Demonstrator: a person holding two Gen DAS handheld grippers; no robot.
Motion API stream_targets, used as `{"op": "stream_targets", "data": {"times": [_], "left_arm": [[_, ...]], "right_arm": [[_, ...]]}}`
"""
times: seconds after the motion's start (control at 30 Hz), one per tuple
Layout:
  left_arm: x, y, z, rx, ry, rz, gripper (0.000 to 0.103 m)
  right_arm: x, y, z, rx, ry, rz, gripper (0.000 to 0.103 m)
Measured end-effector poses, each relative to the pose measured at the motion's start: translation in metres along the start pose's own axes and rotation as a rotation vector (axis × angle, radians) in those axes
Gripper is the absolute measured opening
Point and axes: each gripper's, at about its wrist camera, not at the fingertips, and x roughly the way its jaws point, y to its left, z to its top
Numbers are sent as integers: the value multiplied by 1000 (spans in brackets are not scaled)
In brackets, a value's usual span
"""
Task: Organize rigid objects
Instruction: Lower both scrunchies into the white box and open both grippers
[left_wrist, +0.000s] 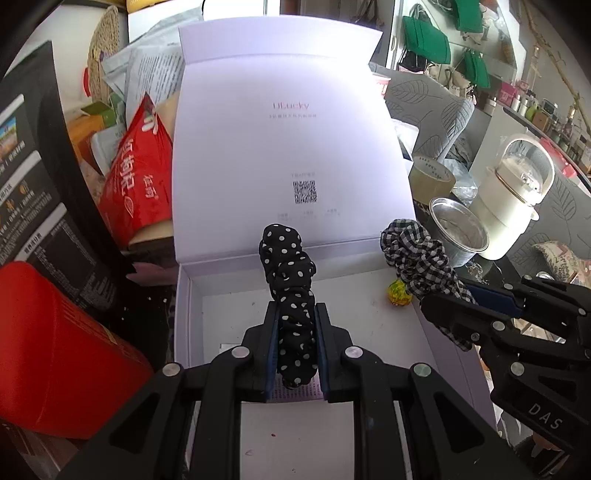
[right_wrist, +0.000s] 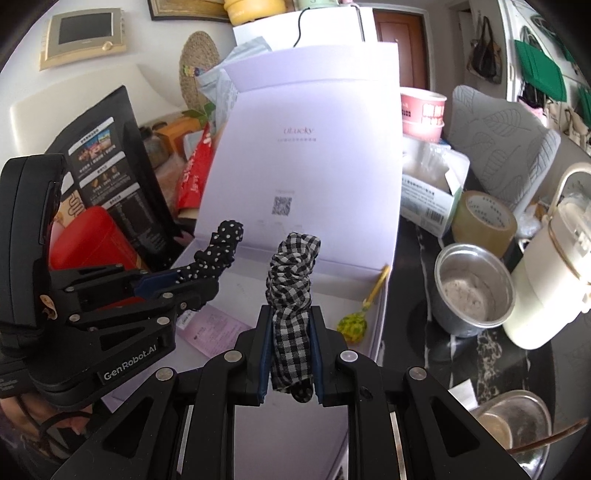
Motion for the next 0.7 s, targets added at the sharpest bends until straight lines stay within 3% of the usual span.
{"op": "stream_targets", "data": {"times": [0.13,0.57,0.67,0.7], "left_arm": [[11,2,-3,2,24,42,17],[25,2,-3,-25,74,54,17],[24,1,-1,-29,79,65,18],[24,1,0,-30,81,73,18]], "right_arm": [[8,0,-2,-10,19,-37,19],[17,-2,-5,-6,41,-48,20],[17,-1,-4,-8,42,-64,25],[17,-1,-4,-4,43,-68,33]]}}
